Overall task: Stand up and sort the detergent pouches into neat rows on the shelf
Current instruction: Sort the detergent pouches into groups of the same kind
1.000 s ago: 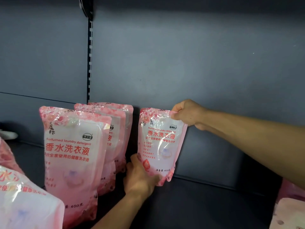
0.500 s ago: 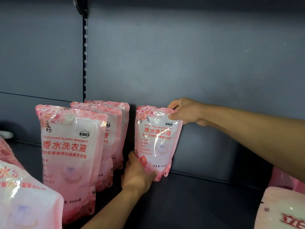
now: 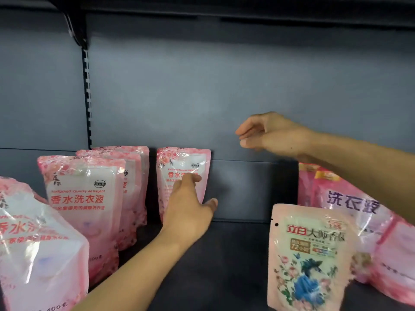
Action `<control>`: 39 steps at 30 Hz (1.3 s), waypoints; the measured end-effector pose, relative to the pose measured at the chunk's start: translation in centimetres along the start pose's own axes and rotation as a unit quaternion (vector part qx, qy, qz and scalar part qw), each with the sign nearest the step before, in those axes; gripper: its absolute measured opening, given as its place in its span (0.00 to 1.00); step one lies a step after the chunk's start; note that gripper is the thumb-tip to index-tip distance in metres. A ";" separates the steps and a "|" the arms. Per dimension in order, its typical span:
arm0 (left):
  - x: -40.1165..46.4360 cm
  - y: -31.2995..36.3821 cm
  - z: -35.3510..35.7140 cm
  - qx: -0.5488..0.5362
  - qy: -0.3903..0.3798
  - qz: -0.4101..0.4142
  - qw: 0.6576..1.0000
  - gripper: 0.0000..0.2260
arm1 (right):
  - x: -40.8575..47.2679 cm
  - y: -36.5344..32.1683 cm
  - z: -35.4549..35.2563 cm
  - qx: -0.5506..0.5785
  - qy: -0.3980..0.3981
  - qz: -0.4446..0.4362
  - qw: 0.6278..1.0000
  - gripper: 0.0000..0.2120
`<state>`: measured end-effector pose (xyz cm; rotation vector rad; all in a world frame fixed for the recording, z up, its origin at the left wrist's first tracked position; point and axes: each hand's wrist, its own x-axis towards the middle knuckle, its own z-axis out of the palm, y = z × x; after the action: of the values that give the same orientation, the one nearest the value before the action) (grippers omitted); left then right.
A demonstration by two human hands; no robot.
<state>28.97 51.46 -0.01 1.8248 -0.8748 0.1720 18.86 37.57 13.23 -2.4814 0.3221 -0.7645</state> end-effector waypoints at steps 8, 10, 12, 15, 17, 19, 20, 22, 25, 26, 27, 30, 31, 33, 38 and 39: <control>-6.0 9.9 1.8 -0.063 -0.063 0.166 0.982 0.17 | -10.8 2.8 -9.1 -0.005 0.118 0.080 0.990 0.07; -7.1 11.6 3.0 -0.066 -0.081 0.192 0.976 0.17 | -13.2 4.0 -11.7 -0.013 0.148 0.112 0.982 0.07; -8.0 13.0 4.3 -0.066 -0.102 0.206 0.971 0.17 | -15.5 5.5 -13.9 -0.025 0.169 0.145 0.975 0.07; -9.0 14.6 6.7 -0.073 -0.127 0.209 0.967 0.18 | -18.0 7.7 -16.7 -0.042 0.180 0.184 0.965 0.07; -9.7 15.6 8.5 -0.070 -0.140 0.206 0.966 0.18 | -19.1 9.2 -17.9 -0.041 0.176 0.196 0.964 0.05; -10.3 16.5 10.4 -0.061 -0.149 0.202 0.966 0.19 | -19.8 10.7 -18.7 -0.036 0.146 0.203 0.967 0.05; -10.6 16.9 11.4 -0.057 -0.152 0.199 0.967 0.19 | -19.9 11.5 -18.9 -0.032 0.124 0.204 0.970 0.07; -11.0 17.6 13.4 -0.044 -0.156 0.183 0.970 0.19 | -19.7 12.6 -18.9 -0.019 0.089 0.190 0.978 0.08; -11.7 18.4 16.6 -0.025 -0.154 0.136 0.978 0.20 | -18.7 13.9 -18.3 -0.011 0.045 0.168 0.985 0.17; -12.0 18.7 17.5 -0.020 -0.153 0.120 0.981 0.20 | -18.3 14.2 -17.9 -0.014 0.022 0.167 0.986 0.19; -12.4 18.8 18.4 -0.013 -0.152 0.105 0.983 0.20 | -18.0 14.3 -17.5 -0.023 0.002 0.165 0.986 0.21; -13.5 19.0 20.4 0.014 -0.150 0.059 0.987 0.22 | -17.1 15.0 -16.5 -0.105 -0.029 0.137 0.985 0.21; -13.9 18.9 20.9 0.026 -0.151 0.044 0.987 0.23 | -16.9 15.3 -16.2 -0.137 -0.020 0.126 0.982 0.18; -14.5 18.7 21.6 0.044 -0.149 0.025 0.988 0.23 | -16.3 16.1 -15.9 -0.155 0.012 0.120 0.981 0.11; -15.3 18.6 22.2 0.057 -0.139 0.000 0.989 0.24 | -16.8 18.0 -17.1 -0.091 0.073 0.121 0.986 0.11; -15.3 18.5 22.3 0.055 -0.140 -0.003 0.989 0.24 | -17.2 18.3 -17.4 -0.087 0.077 0.119 0.986 0.12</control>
<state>0.02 36.44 -3.35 1.9849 -1.0724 -0.0440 -6.44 21.44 7.78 -2.4865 0.7585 -0.8598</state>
